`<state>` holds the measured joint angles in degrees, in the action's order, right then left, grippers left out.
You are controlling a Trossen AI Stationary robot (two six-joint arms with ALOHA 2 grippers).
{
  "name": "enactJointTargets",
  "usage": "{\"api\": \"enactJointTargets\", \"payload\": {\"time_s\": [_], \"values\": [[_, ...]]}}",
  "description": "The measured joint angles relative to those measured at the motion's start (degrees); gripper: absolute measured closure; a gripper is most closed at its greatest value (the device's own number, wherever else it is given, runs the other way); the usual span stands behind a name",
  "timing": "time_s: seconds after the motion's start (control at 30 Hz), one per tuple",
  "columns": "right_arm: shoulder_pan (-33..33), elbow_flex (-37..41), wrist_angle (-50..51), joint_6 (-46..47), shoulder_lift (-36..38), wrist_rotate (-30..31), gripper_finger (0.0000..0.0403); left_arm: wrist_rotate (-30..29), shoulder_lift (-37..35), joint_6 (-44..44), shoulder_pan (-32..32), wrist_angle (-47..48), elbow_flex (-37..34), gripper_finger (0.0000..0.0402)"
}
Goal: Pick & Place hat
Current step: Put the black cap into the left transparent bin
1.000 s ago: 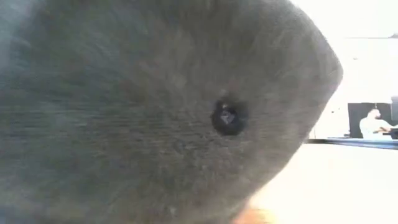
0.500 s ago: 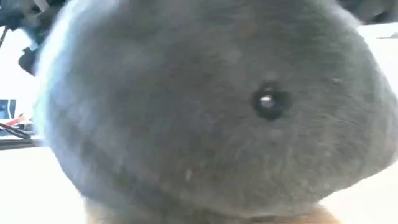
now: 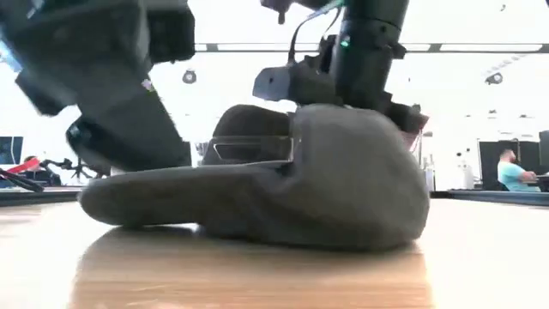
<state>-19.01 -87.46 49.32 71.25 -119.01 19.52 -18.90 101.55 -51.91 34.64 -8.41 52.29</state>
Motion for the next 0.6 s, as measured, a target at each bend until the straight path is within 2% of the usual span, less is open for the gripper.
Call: {"api": "enactJointTargets", "payload": {"time_s": [0.13,0.23,0.43,0.5,0.6], "values": [[2.4,-0.2,-0.2,-6.5,3.1,1.1,0.0214,-4.2,-2.8,6.4,-0.8,-1.5,0.2,0.0191],[2.9,-0.3,-0.1,-9.7,6.8,2.0,0.0213,-7.1,-5.7,11.6,-0.9,1.1,0.0,0.0191],[1.6,0.2,2.4,-9.5,12.8,1.8,0.0213,-15.4,-11.9,18.6,-0.9,16.6,-0.5,0.0191],[0.5,0.3,2.4,-9.1,13.2,0.2,0.0213,-15.5,-12.5,23.4,-1.0,17.6,-2.1,0.0191],[-2.2,0.3,1.7,-9.1,12.9,-2.7,0.0213,-10.0,-12.7,32.1,-0.9,15.2,-5.2,0.0191]]}}
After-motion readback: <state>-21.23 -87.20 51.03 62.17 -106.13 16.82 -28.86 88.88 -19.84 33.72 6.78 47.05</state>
